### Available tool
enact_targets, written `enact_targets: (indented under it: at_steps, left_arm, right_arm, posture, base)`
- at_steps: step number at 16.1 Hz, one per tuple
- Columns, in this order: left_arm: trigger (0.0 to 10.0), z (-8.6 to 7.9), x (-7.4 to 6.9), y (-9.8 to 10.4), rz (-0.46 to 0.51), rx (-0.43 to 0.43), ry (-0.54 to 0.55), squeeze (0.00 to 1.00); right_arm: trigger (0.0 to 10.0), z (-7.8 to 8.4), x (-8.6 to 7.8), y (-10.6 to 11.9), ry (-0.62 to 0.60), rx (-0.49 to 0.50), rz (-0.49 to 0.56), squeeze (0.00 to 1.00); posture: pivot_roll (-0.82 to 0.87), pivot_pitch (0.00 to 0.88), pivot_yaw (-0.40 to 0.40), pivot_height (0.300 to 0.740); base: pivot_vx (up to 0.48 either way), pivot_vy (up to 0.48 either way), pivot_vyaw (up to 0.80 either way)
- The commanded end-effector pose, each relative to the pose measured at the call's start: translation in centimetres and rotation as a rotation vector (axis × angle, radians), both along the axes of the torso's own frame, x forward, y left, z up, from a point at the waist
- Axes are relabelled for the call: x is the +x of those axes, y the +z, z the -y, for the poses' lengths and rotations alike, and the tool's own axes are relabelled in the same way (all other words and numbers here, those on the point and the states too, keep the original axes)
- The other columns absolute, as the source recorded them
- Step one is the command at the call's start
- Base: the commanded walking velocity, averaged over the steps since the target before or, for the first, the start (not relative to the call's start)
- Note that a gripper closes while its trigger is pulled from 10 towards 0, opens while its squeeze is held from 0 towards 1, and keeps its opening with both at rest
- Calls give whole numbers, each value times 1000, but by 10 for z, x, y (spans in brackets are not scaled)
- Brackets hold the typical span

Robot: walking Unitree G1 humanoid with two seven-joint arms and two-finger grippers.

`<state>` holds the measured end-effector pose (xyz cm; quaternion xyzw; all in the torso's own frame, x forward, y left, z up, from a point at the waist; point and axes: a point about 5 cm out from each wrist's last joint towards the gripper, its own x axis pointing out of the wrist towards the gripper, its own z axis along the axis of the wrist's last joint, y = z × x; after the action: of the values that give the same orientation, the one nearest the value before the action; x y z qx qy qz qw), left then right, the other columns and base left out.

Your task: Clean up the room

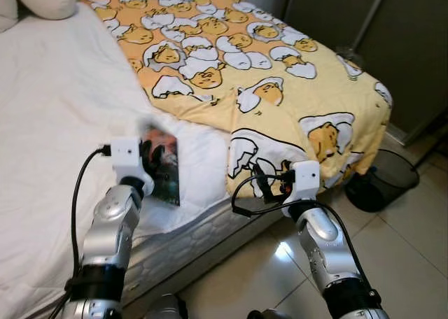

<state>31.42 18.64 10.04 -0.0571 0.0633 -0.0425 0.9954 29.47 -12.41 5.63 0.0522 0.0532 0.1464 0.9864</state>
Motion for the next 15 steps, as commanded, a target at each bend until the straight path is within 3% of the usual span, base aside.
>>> enact_targets:
  at_steps: [1, 7, 8, 11, 13, 15]
  left_arm:
    - [10000, -3, 1, -4, -25, -23, 28, 0]
    - [10000, -8, -2, -16, -68, 31, 71, 0]
    - [10000, -12, -2, -14, -45, 81, 83, 1000]
    - [10000, -21, -5, -9, -1, 290, 81, 1000]
    - [10000, -32, 2, -15, -57, 226, 169, 1000]
    - [10000, -32, 8, -16, -71, 192, 177, 1000]
  right_arm:
    - [10000, 6, -2, 0, -21, -5, 7, 0]
    - [10000, 8, -4, -3, -21, -16, -5, 0]
    - [10000, 7, -5, -3, -22, -16, -5, 0]
    - [10000, 12, -6, -2, -28, -21, -3, 0]
    - [10000, 15, -5, -3, -26, -30, -8, 0]
    - [10000, 13, -4, -1, -21, -29, -3, 0]
  posture:
    - [36, 17, -32, 740]
    - [34, 28, -37, 740]
    - [33, 29, -36, 740]
    - [37, 32, -42, 740]
    - [36, 31, -48, 740]
    - [33, 33, -51, 740]
  base:
    - [0, 0, 0]
    - [0, 0, 0]
    - [0, 0, 0]
    - [0, 0, 0]
    - [0, 0, 0]
    - [0, 0, 0]
